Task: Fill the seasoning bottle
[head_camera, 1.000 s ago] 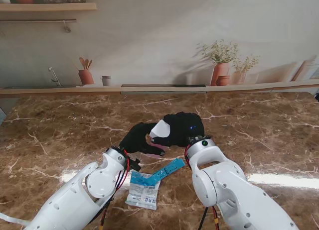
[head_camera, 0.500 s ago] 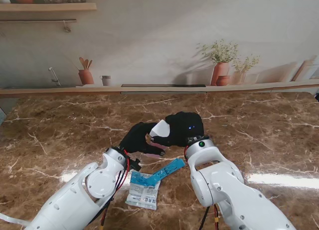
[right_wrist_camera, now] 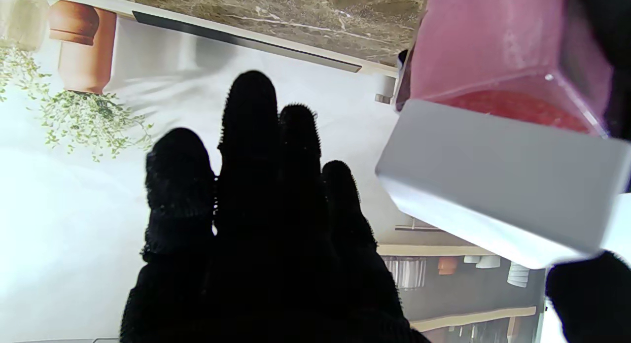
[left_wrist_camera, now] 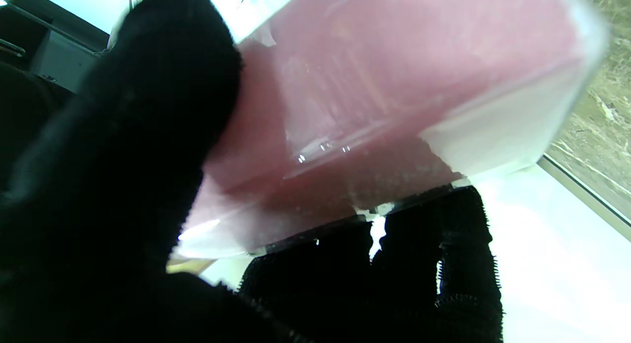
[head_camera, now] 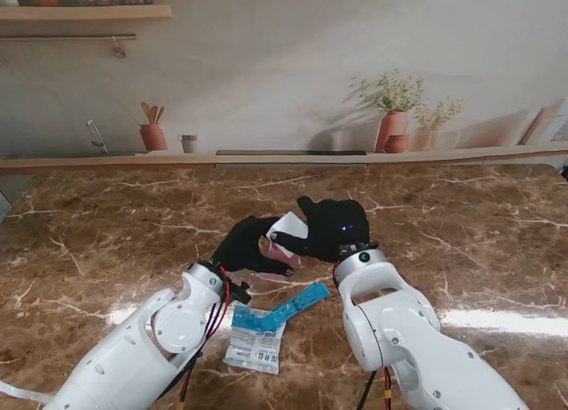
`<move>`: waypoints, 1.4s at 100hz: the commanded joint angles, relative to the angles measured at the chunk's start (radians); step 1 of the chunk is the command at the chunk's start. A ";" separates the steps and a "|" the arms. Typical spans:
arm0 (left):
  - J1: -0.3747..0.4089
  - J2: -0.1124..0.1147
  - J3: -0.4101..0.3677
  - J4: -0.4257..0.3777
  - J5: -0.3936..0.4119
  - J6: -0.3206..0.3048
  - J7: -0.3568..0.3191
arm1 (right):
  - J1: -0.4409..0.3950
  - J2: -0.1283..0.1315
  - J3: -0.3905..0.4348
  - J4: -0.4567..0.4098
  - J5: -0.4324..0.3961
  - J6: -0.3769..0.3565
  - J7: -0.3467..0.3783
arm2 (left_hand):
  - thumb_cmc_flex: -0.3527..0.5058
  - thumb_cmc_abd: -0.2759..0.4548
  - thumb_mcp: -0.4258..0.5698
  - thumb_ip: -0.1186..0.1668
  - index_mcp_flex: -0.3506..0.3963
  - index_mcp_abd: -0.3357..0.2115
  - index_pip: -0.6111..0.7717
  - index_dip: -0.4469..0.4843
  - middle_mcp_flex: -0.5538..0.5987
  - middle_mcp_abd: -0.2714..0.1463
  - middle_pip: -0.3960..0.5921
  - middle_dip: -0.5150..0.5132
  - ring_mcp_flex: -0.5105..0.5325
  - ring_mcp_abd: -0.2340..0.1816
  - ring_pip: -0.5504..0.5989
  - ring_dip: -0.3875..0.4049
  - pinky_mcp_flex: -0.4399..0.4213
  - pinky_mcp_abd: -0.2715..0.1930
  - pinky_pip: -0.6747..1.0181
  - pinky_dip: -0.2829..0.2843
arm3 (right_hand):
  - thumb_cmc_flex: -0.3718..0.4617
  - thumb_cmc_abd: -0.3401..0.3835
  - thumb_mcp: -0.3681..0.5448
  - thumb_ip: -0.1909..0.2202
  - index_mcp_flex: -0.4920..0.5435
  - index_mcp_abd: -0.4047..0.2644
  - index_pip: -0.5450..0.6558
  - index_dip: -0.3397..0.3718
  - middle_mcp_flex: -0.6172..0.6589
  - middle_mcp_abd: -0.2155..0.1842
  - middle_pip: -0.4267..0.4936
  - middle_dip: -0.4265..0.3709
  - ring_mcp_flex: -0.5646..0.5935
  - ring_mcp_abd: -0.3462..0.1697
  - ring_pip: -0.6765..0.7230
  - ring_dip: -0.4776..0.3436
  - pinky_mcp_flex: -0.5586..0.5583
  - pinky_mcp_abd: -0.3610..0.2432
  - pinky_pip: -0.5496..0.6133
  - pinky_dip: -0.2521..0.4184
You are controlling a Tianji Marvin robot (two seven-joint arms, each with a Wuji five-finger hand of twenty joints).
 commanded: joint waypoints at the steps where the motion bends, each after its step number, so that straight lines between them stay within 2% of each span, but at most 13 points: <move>1: -0.001 -0.002 -0.001 -0.011 0.004 -0.005 0.004 | -0.013 0.001 0.011 -0.019 0.000 0.007 0.034 | 0.229 0.349 0.305 0.071 0.227 -0.259 0.284 0.083 0.117 -0.100 0.139 0.051 0.074 -0.008 0.093 0.027 -0.009 -0.081 0.037 0.026 | -0.054 0.026 -0.010 0.028 -0.052 0.008 -0.021 -0.014 -0.053 0.036 -0.030 -0.035 -0.045 0.024 -0.033 -0.027 -0.039 0.017 -0.033 -0.016; 14: 0.000 -0.002 -0.002 -0.012 0.004 -0.006 0.004 | -0.026 0.001 0.027 -0.028 0.009 -0.011 0.022 | 0.229 0.349 0.305 0.071 0.229 -0.259 0.285 0.083 0.119 -0.099 0.140 0.051 0.074 -0.007 0.094 0.028 -0.008 -0.079 0.038 0.026 | -0.042 0.025 -0.015 0.022 -0.081 -0.036 -0.032 -0.001 -0.141 0.032 -0.038 -0.071 -0.117 0.021 -0.114 -0.053 -0.091 0.014 -0.120 -0.016; 24: 0.000 -0.002 -0.002 -0.013 0.004 -0.007 0.004 | -0.039 -0.001 0.049 -0.033 0.060 -0.026 -0.028 | 0.230 0.349 0.306 0.072 0.228 -0.258 0.284 0.083 0.118 -0.099 0.140 0.051 0.073 -0.008 0.093 0.028 -0.009 -0.079 0.037 0.026 | 0.027 0.001 -0.020 0.017 -0.113 -0.089 -0.053 0.032 -0.232 -0.016 -0.046 -0.066 -0.210 0.032 -0.195 -0.095 -0.160 0.021 -0.224 -0.014; 39: 0.002 -0.002 -0.004 -0.015 0.004 -0.008 0.005 | -0.069 0.000 0.121 -0.074 0.251 -0.097 -0.018 | 0.230 0.349 0.306 0.071 0.229 -0.257 0.286 0.084 0.117 -0.099 0.140 0.052 0.071 -0.006 0.092 0.029 -0.010 -0.081 0.035 0.025 | 0.228 -0.167 0.019 0.036 -0.185 -0.105 -0.105 0.096 -0.432 -0.049 -0.107 -0.059 -0.411 0.047 -0.314 -0.190 -0.270 0.028 -0.395 -0.010; 50: 0.004 -0.002 -0.005 -0.017 0.005 -0.009 0.007 | -0.086 0.006 0.175 -0.107 0.327 -0.149 0.041 | 0.231 0.349 0.306 0.071 0.228 -0.257 0.285 0.084 0.115 -0.100 0.140 0.052 0.070 -0.007 0.092 0.029 -0.011 -0.082 0.034 0.024 | 0.344 -0.292 0.033 0.047 -0.228 -0.072 -0.131 0.130 -0.529 -0.031 -0.131 -0.066 -0.510 0.061 -0.345 -0.229 -0.311 0.040 -0.478 -0.016; 61: 0.004 -0.002 -0.004 -0.018 0.005 -0.011 0.006 | -0.082 0.016 0.206 -0.120 0.400 -0.183 0.120 | 0.231 0.349 0.306 0.071 0.228 -0.258 0.285 0.084 0.114 -0.100 0.140 0.052 0.069 -0.008 0.091 0.030 -0.011 -0.083 0.034 0.024 | 0.457 -0.408 0.018 0.016 -0.268 -0.070 -0.139 0.163 -0.563 -0.007 -0.125 -0.058 -0.523 0.087 -0.335 -0.238 -0.299 0.056 -0.513 -0.019; 70: 0.003 -0.002 -0.002 -0.018 0.005 -0.012 0.006 | -0.068 0.025 0.226 -0.112 0.472 -0.226 0.174 | 0.231 0.349 0.305 0.071 0.227 -0.258 0.285 0.084 0.114 -0.101 0.139 0.052 0.069 -0.007 0.091 0.030 -0.011 -0.082 0.034 0.024 | 0.567 -0.497 0.007 0.007 -0.297 -0.126 -0.151 0.191 -0.593 -0.007 -0.122 -0.049 -0.545 0.103 -0.340 -0.250 -0.297 0.071 -0.546 -0.038; 80: 0.002 -0.001 -0.001 -0.020 0.003 -0.012 0.001 | -0.049 0.034 0.239 -0.093 0.544 -0.267 0.222 | 0.231 0.349 0.305 0.071 0.226 -0.260 0.285 0.084 0.115 -0.102 0.139 0.052 0.068 -0.008 0.090 0.030 -0.011 -0.083 0.034 0.024 | 0.649 -0.506 -0.027 0.014 -0.300 -0.180 -0.158 0.217 -0.618 -0.002 -0.124 -0.045 -0.561 0.113 -0.339 -0.258 -0.296 0.083 -0.558 -0.050; 88: 0.001 0.000 0.000 -0.021 0.004 -0.011 -0.003 | -0.038 0.037 0.239 -0.075 0.581 -0.286 0.231 | 0.230 0.350 0.305 0.071 0.226 -0.262 0.285 0.084 0.114 -0.102 0.139 0.052 0.069 -0.009 0.090 0.030 -0.011 -0.084 0.033 0.024 | 0.669 -0.495 -0.056 0.005 -0.292 -0.213 -0.161 0.226 -0.618 -0.004 -0.117 -0.040 -0.552 0.107 -0.331 -0.256 -0.288 0.082 -0.558 -0.054; 99: 0.002 0.001 0.000 -0.025 0.004 -0.006 -0.006 | -0.027 0.034 0.226 -0.058 0.621 -0.269 0.219 | 0.229 0.349 0.305 0.071 0.226 -0.263 0.285 0.085 0.115 -0.104 0.139 0.051 0.070 -0.009 0.090 0.029 -0.011 -0.082 0.033 0.024 | 0.564 -0.475 -0.048 -0.006 -0.254 -0.220 -0.140 0.250 -0.591 -0.005 -0.091 -0.016 -0.499 0.095 -0.299 -0.235 -0.257 0.076 -0.530 -0.050; 114: 0.003 0.001 0.003 -0.029 0.006 -0.002 -0.006 | -0.007 0.031 0.195 -0.042 0.582 -0.230 0.202 | 0.228 0.349 0.305 0.071 0.227 -0.264 0.286 0.085 0.116 -0.104 0.139 0.051 0.070 -0.010 0.089 0.029 -0.011 -0.082 0.033 0.024 | 0.481 -0.468 0.005 -0.037 -0.223 -0.226 -0.099 0.320 -0.549 -0.040 -0.003 0.107 -0.343 0.025 -0.175 -0.093 -0.166 0.047 -0.426 -0.042; 128: 0.002 0.001 0.006 -0.032 0.006 0.001 -0.008 | 0.009 0.025 0.173 -0.018 0.557 -0.229 0.168 | 0.229 0.350 0.306 0.071 0.227 -0.263 0.286 0.086 0.116 -0.104 0.139 0.051 0.071 -0.010 0.088 0.029 -0.011 -0.082 0.033 0.024 | 0.569 -0.476 -0.051 -0.039 -0.176 -0.210 -0.011 0.407 -0.491 -0.080 0.144 0.274 -0.221 -0.043 -0.040 0.039 -0.079 -0.011 -0.310 -0.024; 140: 0.002 0.002 0.008 -0.034 0.005 0.003 -0.011 | 0.015 0.018 0.163 0.005 0.563 -0.246 0.121 | 0.228 0.349 0.306 0.071 0.229 -0.265 0.286 0.086 0.117 -0.106 0.139 0.052 0.072 -0.011 0.088 0.030 -0.012 -0.084 0.033 0.023 | 0.727 -0.471 -0.115 -0.033 -0.105 -0.195 0.084 0.487 -0.421 -0.110 0.254 0.353 -0.159 -0.073 0.013 0.064 -0.027 -0.035 -0.258 -0.019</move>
